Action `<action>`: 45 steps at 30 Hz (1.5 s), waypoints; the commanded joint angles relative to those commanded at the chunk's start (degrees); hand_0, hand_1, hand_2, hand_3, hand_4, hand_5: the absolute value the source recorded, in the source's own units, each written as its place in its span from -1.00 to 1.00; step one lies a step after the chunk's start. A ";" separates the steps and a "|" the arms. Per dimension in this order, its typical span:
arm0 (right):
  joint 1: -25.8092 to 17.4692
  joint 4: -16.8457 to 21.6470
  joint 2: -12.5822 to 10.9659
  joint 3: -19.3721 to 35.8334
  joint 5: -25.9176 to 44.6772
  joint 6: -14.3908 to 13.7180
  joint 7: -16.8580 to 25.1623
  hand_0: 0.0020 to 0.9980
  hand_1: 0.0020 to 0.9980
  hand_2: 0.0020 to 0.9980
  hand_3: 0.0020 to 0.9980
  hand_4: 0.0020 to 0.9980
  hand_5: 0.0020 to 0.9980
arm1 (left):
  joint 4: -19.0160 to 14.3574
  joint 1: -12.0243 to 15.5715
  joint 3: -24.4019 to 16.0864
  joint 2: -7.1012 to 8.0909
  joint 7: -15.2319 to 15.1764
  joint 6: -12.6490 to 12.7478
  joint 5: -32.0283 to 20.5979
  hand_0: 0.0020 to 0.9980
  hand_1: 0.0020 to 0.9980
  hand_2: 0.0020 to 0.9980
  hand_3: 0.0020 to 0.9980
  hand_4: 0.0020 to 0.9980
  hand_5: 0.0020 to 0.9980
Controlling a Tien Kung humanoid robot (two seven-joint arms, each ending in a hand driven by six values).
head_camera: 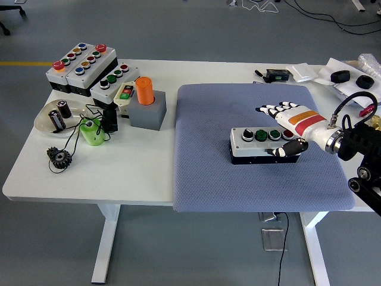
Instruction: Pick up the button,place it on the desk,press the button,press the button
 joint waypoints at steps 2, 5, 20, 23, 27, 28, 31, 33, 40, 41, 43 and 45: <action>-1.14 1.74 -0.97 2.01 0.83 -1.44 -0.51 0.51 -0.12 0.11 1.00 0.71 0.10 | 0.00 0.00 -0.12 0.01 0.03 0.00 0.20 0.30 0.40 0.41 0.01 -0.35 1.00; -3.37 5.07 -3.03 4.83 2.41 -4.71 -1.21 0.51 -0.12 0.11 1.00 0.71 0.10 | 0.00 0.02 -0.36 0.02 0.01 0.00 0.43 0.30 0.40 0.41 0.01 -0.35 1.00; -7.67 9.73 -6.13 1.94 10.83 -3.45 -4.63 -0.80 -1.00 -0.93 0.41 0.44 0.54 | 0.00 0.09 -1.03 -0.07 0.28 0.04 1.39 0.29 0.40 0.41 0.01 -0.36 1.00; -7.80 8.84 -6.05 1.76 10.67 -2.56 -5.12 -0.80 -1.00 -0.93 0.41 0.44 0.54 | 0.00 0.08 -0.85 -0.07 0.25 0.01 1.23 0.29 0.40 0.41 0.01 -0.36 1.00; -7.89 7.45 -5.87 1.67 10.60 -2.32 -5.19 -0.80 -1.00 -0.93 0.38 0.38 0.53 | 0.00 0.04 -1.02 -0.09 0.25 0.02 1.36 0.29 0.40 0.41 0.01 -0.36 1.00; -7.89 7.22 -5.84 1.70 10.58 -2.28 -5.19 -0.80 -1.00 -0.93 0.38 0.38 0.53 | 0.00 0.04 -0.98 -0.08 0.25 0.01 1.34 0.29 0.40 0.41 0.01 -0.36 1.00; -7.94 6.31 -5.84 1.88 10.49 -2.14 -5.20 -0.80 -1.00 -0.94 0.38 0.36 0.56 | 0.00 0.00 -0.70 -0.01 0.19 -0.06 1.11 0.29 0.40 0.41 0.01 -0.36 1.00; -8.01 6.05 -5.91 1.89 10.54 -2.17 -5.19 -0.80 -1.00 -0.94 0.38 0.36 0.56 | 0.00 -0.01 -0.69 -0.01 0.20 -0.06 1.10 0.29 0.40 0.41 0.01 -0.36 1.00; -8.19 4.58 -6.03 1.78 10.67 -1.91 -5.14 -0.80 -1.00 -0.94 0.37 0.34 0.60 | 0.00 0.01 -0.46 -0.04 0.22 -0.05 0.93 0.29 0.40 0.41 0.01 -0.36 1.00; -8.25 4.46 -6.06 1.74 10.67 -1.85 -5.13 -0.80 -1.00 -0.94 0.37 0.34 0.60 | 0.00 0.02 -0.47 -0.06 0.22 -0.04 0.91 0.29 0.40 0.41 0.01 -0.36 1.00; -8.26 4.21 -5.99 1.58 10.68 -1.80 -5.17 -0.80 -1.00 -0.93 0.37 0.33 0.60 | 0.00 0.03 -0.59 -0.09 0.26 -0.02 1.08 0.29 0.40 0.41 0.01 -0.37 1.00; -8.18 3.95 -5.89 1.33 10.57 -1.69 -5.33 -0.80 -1.00 -0.93 0.37 0.33 0.60 | 0.00 0.03 -0.54 -0.12 0.26 0.02 1.02 0.29 0.40 0.41 0.01 -0.37 1.00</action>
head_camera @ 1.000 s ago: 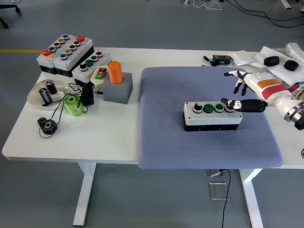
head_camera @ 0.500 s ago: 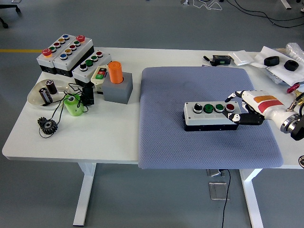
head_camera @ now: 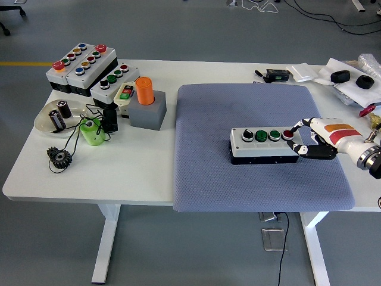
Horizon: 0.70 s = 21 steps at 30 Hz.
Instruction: Pick up the button,place it on the desk,press the button,press the button
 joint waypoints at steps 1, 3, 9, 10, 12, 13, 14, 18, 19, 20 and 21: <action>0.07 -0.16 0.06 -0.20 -0.07 0.10 -0.13 -0.80 -1.00 -0.93 0.37 0.33 0.60 | 0.00 -0.01 0.02 -0.01 -0.01 0.02 -0.04 0.29 0.40 0.41 0.01 -0.37 1.00; 0.24 -0.48 0.16 -0.66 -0.14 0.31 -0.31 -0.79 -1.00 -0.93 0.37 0.33 0.60 | 0.00 -0.01 0.00 -0.03 -0.05 0.06 -0.16 0.29 0.40 0.41 0.01 -0.37 1.00; 0.52 -0.79 0.33 -1.62 -0.28 0.86 -0.70 -0.79 -1.00 -0.93 0.37 0.32 0.61 | 0.00 -0.03 -0.39 -0.07 0.05 0.09 0.22 0.29 0.40 0.41 0.01 -0.37 1.00; 0.57 -0.76 0.31 -1.80 -0.32 0.95 -0.76 -0.79 -1.00 -0.93 0.37 0.32 0.61 | 0.00 -0.03 -0.37 -0.08 0.05 0.09 0.17 0.29 0.40 0.41 0.01 -0.37 1.00; 0.65 -0.67 0.28 -2.12 -0.33 1.13 -0.86 -0.79 -1.00 -0.93 0.37 0.32 0.61 | 0.00 -0.01 -0.45 -0.07 0.08 0.08 0.31 0.29 0.40 0.41 0.01 -0.37 1.00; 0.70 -0.63 0.26 -2.29 -0.27 1.11 -0.79 -0.79 -1.00 -0.93 0.37 0.32 0.61 | 0.00 -0.01 -0.54 -0.08 0.10 0.08 0.42 0.29 0.40 0.41 0.01 -0.37 1.00; 0.69 -0.55 0.23 -2.31 -0.31 1.12 -0.82 -0.79 -1.00 -0.93 0.37 0.32 0.61 | 0.00 0.00 -0.58 -0.09 0.09 0.08 0.41 0.29 0.40 0.41 0.01 -0.37 1.00; 0.27 0.48 0.17 -0.98 -0.24 0.34 -0.70 -0.79 -1.00 -0.93 0.36 0.31 0.63 | 0.00 0.00 -0.47 -0.08 0.03 0.07 0.27 0.29 0.40 0.41 0.01 -0.37 1.00; 0.19 0.77 0.16 -0.62 -0.26 0.14 -0.66 -0.79 -1.00 -0.93 0.36 0.31 0.63 | 0.00 0.00 -0.42 -0.08 0.01 0.06 0.20 0.29 0.40 0.41 0.01 -0.37 1.00; 0.05 1.60 0.08 -0.01 -0.14 -0.26 -0.74 -0.79 -1.00 -0.93 0.36 0.31 0.63 | 0.00 -0.01 -0.33 -0.04 -0.02 0.04 0.12 0.29 0.40 0.41 0.01 -0.37 1.00; -0.01 2.01 0.04 0.27 -0.09 -0.43 -0.79 -0.79 -1.00 -0.93 0.36 0.30 0.64 | 0.00 -0.02 -0.28 -0.02 -0.03 0.03 0.09 0.29 0.40 0.41 0.01 -0.37 1.00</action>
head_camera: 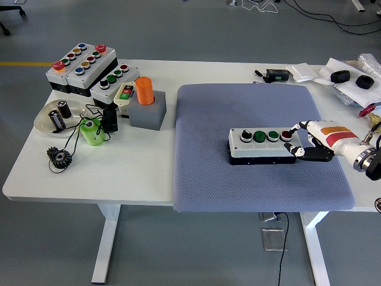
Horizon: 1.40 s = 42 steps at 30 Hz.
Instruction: Pick up the button,place it on the desk,press the button,press the button
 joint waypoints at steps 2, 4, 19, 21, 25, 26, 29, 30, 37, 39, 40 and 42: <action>0.06 1.42 -0.06 0.47 -0.17 -0.56 -0.18 -0.79 -1.00 -0.93 0.36 0.30 0.64 | 0.00 0.00 -0.11 0.02 0.00 0.00 0.07 0.29 0.40 0.41 0.01 -0.37 1.00; 0.37 2.85 0.02 0.29 -0.45 -0.88 -0.52 -0.79 -1.00 -0.93 0.36 0.30 0.64 | 0.00 0.01 0.06 0.02 -0.04 0.02 -0.13 0.29 0.40 0.41 0.01 -0.37 1.00; 2.15 0.39 2.50 -3.62 -1.31 -0.12 -1.32 -0.79 -1.00 -0.93 0.36 0.29 0.63 | 0.00 -0.11 0.42 0.03 -0.19 0.00 -0.61 0.29 0.40 0.41 0.01 -0.37 1.00; 2.07 0.12 2.34 -3.65 -0.96 -0.03 -1.38 -0.79 -1.00 -0.93 0.36 0.29 0.63 | 0.00 -0.14 0.38 0.07 -0.20 -0.03 -0.59 0.29 0.40 0.41 0.01 -0.37 1.00; 2.09 -0.02 2.15 -4.30 -0.83 0.28 -1.37 -0.79 -1.00 -0.93 0.36 0.29 0.63 | 0.00 -0.13 0.31 0.11 -0.18 -0.05 -0.50 0.29 0.40 0.41 0.01 -0.37 1.00; 2.11 -0.15 2.19 -4.72 -0.86 0.36 -1.43 -0.79 -1.00 -0.93 0.36 0.29 0.63 | 0.00 -0.13 0.25 0.10 -0.16 -0.04 -0.40 0.29 0.40 0.41 0.01 -0.37 1.00; 2.17 -0.51 2.32 -5.55 -0.98 0.52 -1.52 -0.79 -1.00 -0.93 0.36 0.29 0.63 | 0.00 -0.11 0.24 0.08 -0.14 -0.04 -0.35 0.29 0.40 0.41 0.01 -0.37 1.00; 2.19 -0.68 2.31 -5.95 -1.02 0.67 -1.55 -0.79 -1.00 -0.93 0.36 0.29 0.63 | 0.00 -0.10 0.06 0.04 -0.10 -0.01 -0.18 0.29 0.40 0.41 0.01 -0.37 1.00; 2.09 1.35 1.15 -2.80 0.20 0.66 -1.60 -0.79 -1.00 -0.93 0.36 0.28 0.64 | 0.00 -0.16 -0.01 -0.06 -0.08 0.02 -0.06 0.29 0.40 0.41 0.01 -0.37 1.00; 1.85 3.00 0.48 -0.46 2.31 0.45 -1.58 -0.79 -1.00 -0.93 0.36 0.28 0.64 | 0.00 -0.20 0.28 -0.05 -0.13 0.00 -0.33 0.29 0.40 0.41 0.01 -0.37 1.00; 1.74 3.84 0.11 0.78 3.50 0.09 -1.41 -0.79 -1.00 -0.93 0.36 0.28 0.64 | 0.00 -0.22 0.16 -0.05 -0.11 0.01 -0.17 0.29 0.40 0.41 0.01 -0.37 1.00; 1.48 5.96 -0.69 4.66 8.28 -2.00 -0.19 -0.79 -1.00 -0.93 0.36 0.28 0.64 | 0.00 -0.22 -0.14 -0.04 -0.06 0.03 0.18 0.29 0.40 0.41 0.01 -0.37 1.00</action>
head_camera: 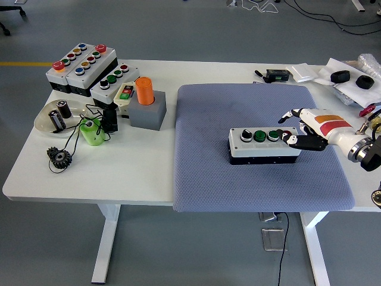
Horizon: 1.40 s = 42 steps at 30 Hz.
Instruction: Pick up the button,place it on the desk,press the button,press the button
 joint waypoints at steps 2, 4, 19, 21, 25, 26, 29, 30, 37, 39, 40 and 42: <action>-0.23 1.17 -0.55 3.62 4.84 -2.16 1.23 -0.30 -0.54 -0.33 0.57 0.29 0.62 | 0.00 0.04 0.08 0.02 -0.02 0.01 -0.09 0.29 0.40 0.41 0.01 -0.37 1.00; -0.21 1.35 -0.86 6.66 9.68 -1.17 1.23 -0.30 -0.54 -0.33 0.57 0.29 0.62 | 0.00 0.09 -0.21 -0.01 0.03 0.04 0.12 0.29 0.40 0.41 0.01 -0.37 1.00; -0.88 -12.70 -0.80 14.97 46.18 0.81 9.73 0.70 0.61 0.72 0.67 0.27 0.56 | 0.00 0.43 -0.99 -0.34 0.48 0.15 1.21 0.29 0.40 0.41 0.01 -0.37 1.00; -1.10 -13.78 -0.84 15.27 50.65 1.22 9.63 0.70 0.61 0.72 0.67 0.27 0.56 | 0.00 0.48 -1.08 -0.39 0.54 0.16 1.35 0.29 0.40 0.41 0.01 -0.37 1.00; -1.74 -15.74 -0.80 15.79 60.70 2.32 9.13 0.73 0.62 0.72 0.67 0.28 0.60 | 0.00 0.65 -1.67 -0.51 0.73 0.20 2.05 0.29 0.40 0.41 0.01 -0.37 1.00; -1.82 -16.00 -0.80 15.88 62.94 2.45 9.07 0.73 0.62 0.72 0.67 0.28 0.60 | 0.00 0.66 -1.69 -0.51 0.76 0.19 2.14 0.29 0.40 0.41 0.01 -0.37 1.00; -2.38 -16.85 -0.94 16.60 70.02 2.95 9.02 0.73 0.62 0.72 0.67 0.28 0.60 | 0.00 0.72 -1.84 -0.53 0.80 0.20 2.40 0.29 0.40 0.41 0.01 -0.37 1.00; -2.56 -16.99 -1.02 16.79 72.62 3.05 9.00 0.73 0.62 0.72 0.67 0.28 0.60 | 0.00 0.74 -1.90 -0.53 0.81 0.20 2.47 0.29 0.40 0.41 0.01 -0.37 1.00; -3.65 -17.60 -1.25 17.72 89.31 3.44 8.63 0.72 0.61 0.70 0.65 0.27 0.56 | 0.00 0.78 -1.87 -0.62 0.81 0.19 2.63 0.29 0.40 0.41 0.02 -0.37 1.00; -3.75 -17.64 -1.09 17.87 93.77 3.51 8.46 0.72 0.61 0.70 0.65 0.27 0.56 | 0.00 0.77 -1.99 -0.67 0.88 0.19 2.85 0.29 0.40 0.41 0.02 -0.37 1.00; -3.76 -17.64 -1.07 17.88 95.05 3.52 8.43 0.72 0.61 0.70 0.65 0.27 0.56 | 0.00 0.76 -2.01 -0.68 0.89 0.19 2.88 0.29 0.40 0.41 0.02 -0.37 1.00; -3.78 -17.64 -0.97 17.88 95.70 3.60 8.24 0.72 0.61 0.70 0.65 0.27 0.56 | 0.00 0.75 -1.62 -0.72 0.91 0.15 2.70 0.29 0.40 0.41 0.02 -0.37 1.00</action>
